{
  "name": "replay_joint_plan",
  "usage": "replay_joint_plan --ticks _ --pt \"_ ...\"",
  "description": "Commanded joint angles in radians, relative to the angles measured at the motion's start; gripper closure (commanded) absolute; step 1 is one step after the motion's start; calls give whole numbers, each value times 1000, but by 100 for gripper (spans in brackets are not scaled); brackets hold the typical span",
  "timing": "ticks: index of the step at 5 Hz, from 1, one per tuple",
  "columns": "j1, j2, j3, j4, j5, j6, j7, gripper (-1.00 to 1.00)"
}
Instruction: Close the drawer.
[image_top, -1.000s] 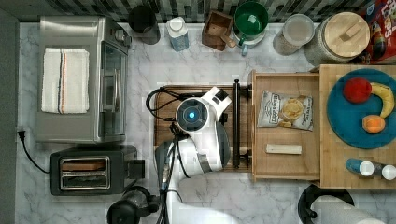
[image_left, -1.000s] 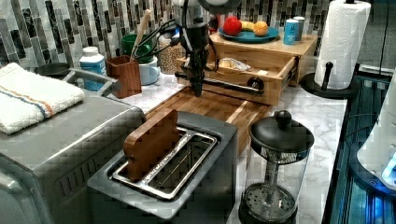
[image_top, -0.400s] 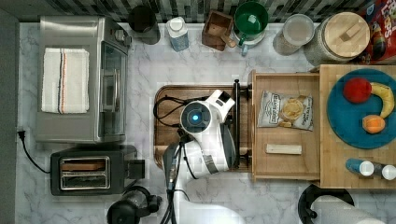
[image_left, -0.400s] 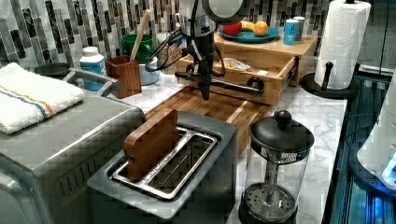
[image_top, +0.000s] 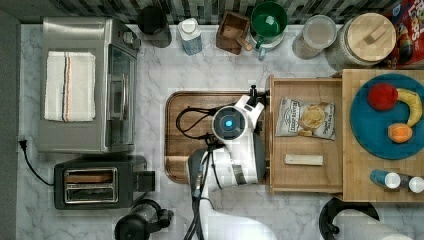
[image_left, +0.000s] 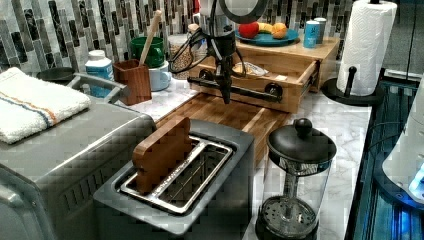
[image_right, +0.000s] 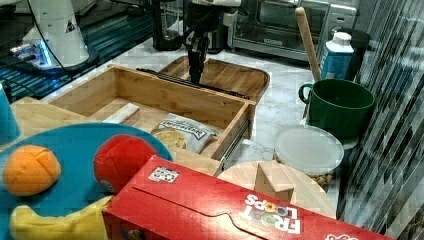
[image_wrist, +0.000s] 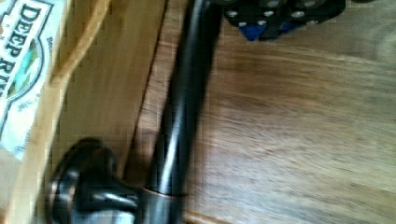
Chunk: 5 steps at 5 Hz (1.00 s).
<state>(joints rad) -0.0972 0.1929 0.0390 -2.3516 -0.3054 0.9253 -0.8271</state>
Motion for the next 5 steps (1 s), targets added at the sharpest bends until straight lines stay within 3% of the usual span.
replay_joint_plan --ticks 1,2,5 --pt "-132 2 -70 86 63 39 -150 100" --pt "-218 16 -90 112 111 68 -272 100" --pt "-399 111 -139 251 229 78 -565 100"
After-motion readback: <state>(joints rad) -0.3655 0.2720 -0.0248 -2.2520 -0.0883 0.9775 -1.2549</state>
